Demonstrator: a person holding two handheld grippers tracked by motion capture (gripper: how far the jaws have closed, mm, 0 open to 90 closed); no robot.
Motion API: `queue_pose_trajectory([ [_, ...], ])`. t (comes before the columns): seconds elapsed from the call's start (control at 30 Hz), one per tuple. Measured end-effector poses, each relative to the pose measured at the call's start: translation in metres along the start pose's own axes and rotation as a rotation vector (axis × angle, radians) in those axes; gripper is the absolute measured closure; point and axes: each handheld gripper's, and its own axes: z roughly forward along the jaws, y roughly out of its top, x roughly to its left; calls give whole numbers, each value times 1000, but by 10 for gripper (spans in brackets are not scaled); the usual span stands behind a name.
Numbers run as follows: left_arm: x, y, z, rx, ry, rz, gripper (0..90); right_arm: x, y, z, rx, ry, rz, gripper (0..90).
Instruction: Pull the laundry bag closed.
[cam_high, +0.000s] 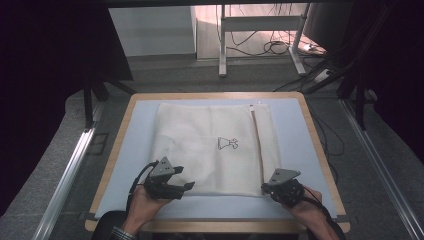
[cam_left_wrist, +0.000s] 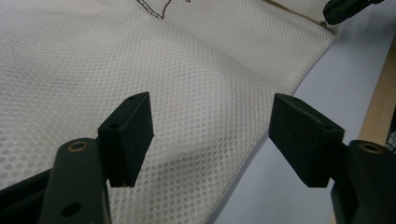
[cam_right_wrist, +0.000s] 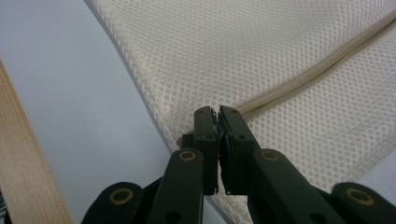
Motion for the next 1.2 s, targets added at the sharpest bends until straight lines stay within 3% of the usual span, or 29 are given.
queue_pose_trajectory([
  [0.27,-1,6,3,-17,-35,1,395,0,0,0,3,-6,-1,851],
  [0.5,-14,19,16,-5,-73,63,463,-1,0,1,1,-4,-1,851],
  [0.87,-22,32,33,-4,-109,104,576,-2,0,1,-4,-5,7,848],
  [1.2,-31,41,47,-3,-113,138,700,-3,0,1,-3,-1,22,848],
])
